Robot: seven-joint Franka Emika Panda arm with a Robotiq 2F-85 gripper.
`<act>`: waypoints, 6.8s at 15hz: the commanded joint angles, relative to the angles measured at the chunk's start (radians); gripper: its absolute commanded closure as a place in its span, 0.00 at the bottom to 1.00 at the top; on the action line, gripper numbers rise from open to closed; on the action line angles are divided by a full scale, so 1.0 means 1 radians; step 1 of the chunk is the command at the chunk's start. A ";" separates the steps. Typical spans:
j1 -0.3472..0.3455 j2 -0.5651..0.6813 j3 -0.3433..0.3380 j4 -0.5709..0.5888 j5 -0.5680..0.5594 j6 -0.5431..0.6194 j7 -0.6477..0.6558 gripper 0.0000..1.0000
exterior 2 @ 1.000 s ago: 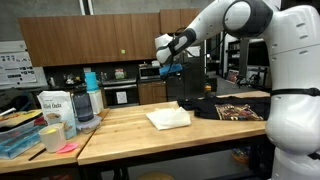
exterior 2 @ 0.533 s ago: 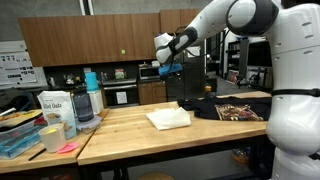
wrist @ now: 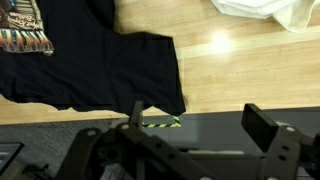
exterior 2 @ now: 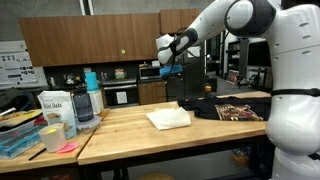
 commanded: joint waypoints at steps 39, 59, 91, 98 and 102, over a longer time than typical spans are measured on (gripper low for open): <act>-0.151 0.666 -0.107 0.848 0.394 -0.381 -0.498 0.00; -0.170 0.804 -0.075 1.097 0.410 -0.607 -0.474 0.00; -0.266 0.927 -0.024 1.123 0.502 -0.800 -0.491 0.00; -0.287 0.964 -0.018 1.141 0.502 -0.830 -0.518 0.00; -0.290 0.968 -0.011 1.150 0.502 -0.839 -0.519 0.32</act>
